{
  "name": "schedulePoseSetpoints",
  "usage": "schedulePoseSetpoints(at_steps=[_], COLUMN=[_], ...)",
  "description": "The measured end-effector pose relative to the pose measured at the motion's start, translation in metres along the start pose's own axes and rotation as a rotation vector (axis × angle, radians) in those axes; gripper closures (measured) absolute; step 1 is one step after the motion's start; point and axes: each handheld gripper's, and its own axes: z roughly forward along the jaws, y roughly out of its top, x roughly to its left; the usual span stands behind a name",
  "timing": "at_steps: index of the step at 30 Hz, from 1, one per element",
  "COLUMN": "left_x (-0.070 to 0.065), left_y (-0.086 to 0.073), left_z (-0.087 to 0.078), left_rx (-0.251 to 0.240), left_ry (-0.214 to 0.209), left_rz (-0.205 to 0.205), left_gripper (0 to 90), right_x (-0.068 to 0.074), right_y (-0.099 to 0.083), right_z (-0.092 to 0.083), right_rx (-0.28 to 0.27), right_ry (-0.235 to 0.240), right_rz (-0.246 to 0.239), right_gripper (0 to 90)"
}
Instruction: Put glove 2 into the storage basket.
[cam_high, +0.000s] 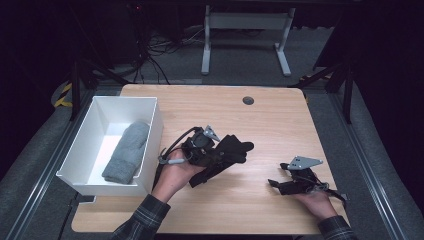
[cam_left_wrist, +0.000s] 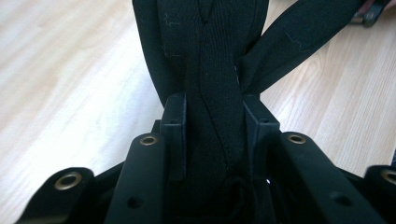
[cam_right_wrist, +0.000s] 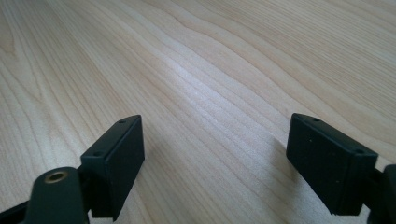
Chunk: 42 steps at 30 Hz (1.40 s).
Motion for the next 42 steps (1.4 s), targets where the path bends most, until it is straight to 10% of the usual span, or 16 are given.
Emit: schedulePoseSetpoints(at_steps=[19,33,42], left_x=[0.044,0.104,0.135], left_y=[-0.013,-0.077,-0.122], left_z=[-0.088,-0.157,-0.143], left_rx=[-0.051,-0.086,-0.032], left_ry=[0.155,0.352,0.374], left_rz=[-0.123,-0.347,-0.492], left_gripper=[67.3,67.3,67.0], right_x=[0.0,0.0,0.0], right_y=[0.0,0.0,0.0], right_z=[0.0,0.0,0.0], right_rx=[0.0,0.0,0.001], right_ry=[0.0,-0.001,-0.003], right_rz=[0.0,0.001,0.003], right_gripper=[19.5,19.6,19.7])
